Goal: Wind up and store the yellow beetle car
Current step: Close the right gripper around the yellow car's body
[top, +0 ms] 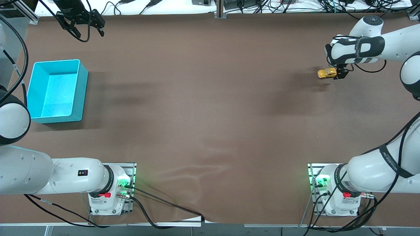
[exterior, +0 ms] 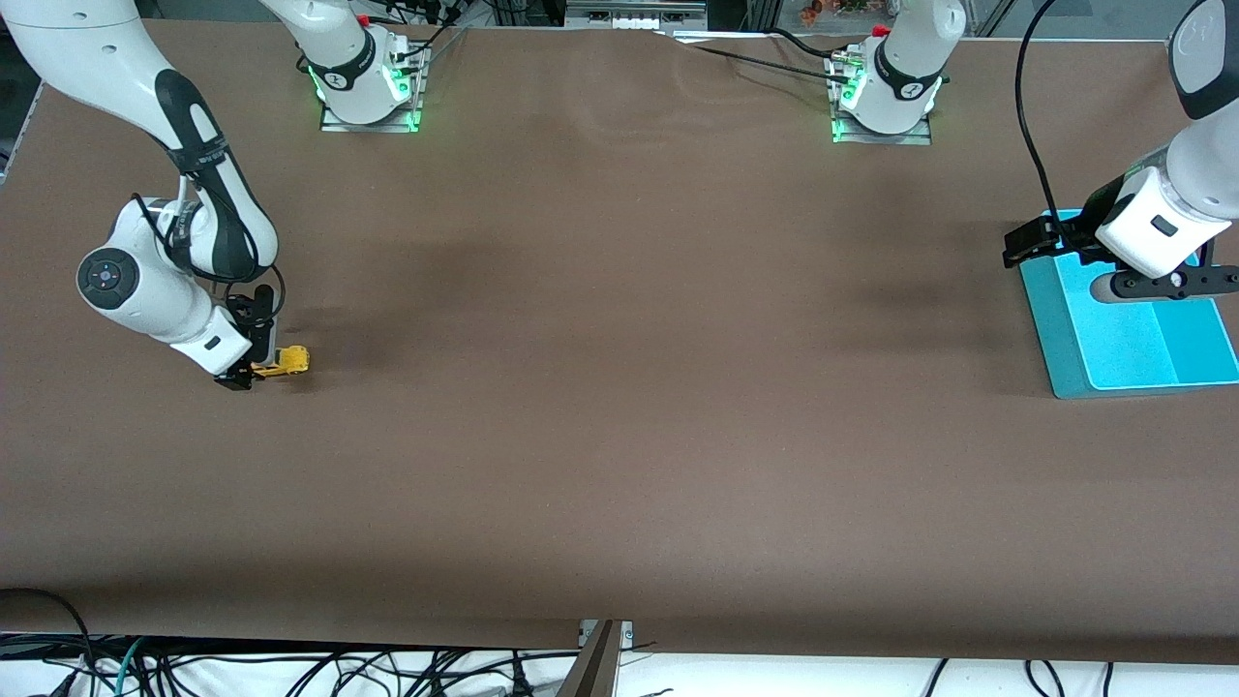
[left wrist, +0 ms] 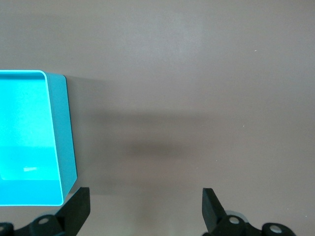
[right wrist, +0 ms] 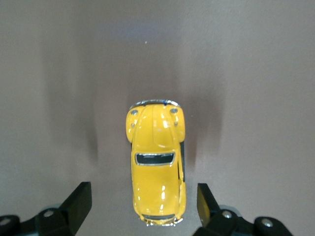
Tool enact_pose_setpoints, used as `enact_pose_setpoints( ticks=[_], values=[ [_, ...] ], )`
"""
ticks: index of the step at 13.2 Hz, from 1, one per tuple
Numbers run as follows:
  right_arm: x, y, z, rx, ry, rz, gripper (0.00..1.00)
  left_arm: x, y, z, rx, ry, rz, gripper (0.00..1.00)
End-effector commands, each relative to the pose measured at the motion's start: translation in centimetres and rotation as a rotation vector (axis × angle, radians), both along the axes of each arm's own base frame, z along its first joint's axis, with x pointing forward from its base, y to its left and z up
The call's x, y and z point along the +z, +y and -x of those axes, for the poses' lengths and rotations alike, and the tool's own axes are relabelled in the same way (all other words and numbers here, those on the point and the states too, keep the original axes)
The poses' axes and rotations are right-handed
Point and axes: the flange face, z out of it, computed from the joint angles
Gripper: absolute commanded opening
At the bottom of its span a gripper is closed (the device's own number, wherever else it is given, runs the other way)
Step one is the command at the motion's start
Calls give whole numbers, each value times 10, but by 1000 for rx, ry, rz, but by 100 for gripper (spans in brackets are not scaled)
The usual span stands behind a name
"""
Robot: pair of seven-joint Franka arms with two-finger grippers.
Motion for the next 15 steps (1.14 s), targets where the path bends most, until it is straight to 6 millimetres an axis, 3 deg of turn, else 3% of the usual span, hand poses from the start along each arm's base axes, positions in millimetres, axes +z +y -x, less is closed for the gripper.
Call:
enact_pose_setpoints(
  ticks=[1, 2, 5, 12, 15],
  values=[
    [0, 0, 2, 19, -13, -17, 62, 8, 2, 3, -1, -1, -32, 100],
    [1, 2, 1, 19, -15, -19, 38, 8, 2, 2, -1, -2, -32, 100],
    [3, 3, -1, -1, -19, -31, 11, 7, 2, 2, -1, -1, -32, 100],
    [7, 54, -10, 11, -30, -79, 10, 7, 2, 2, -1, -1, -32, 100],
    [-6, 53, -7, 13, -15, -82, 10, 8, 2, 2, -3, -2, -31, 100]
  ],
)
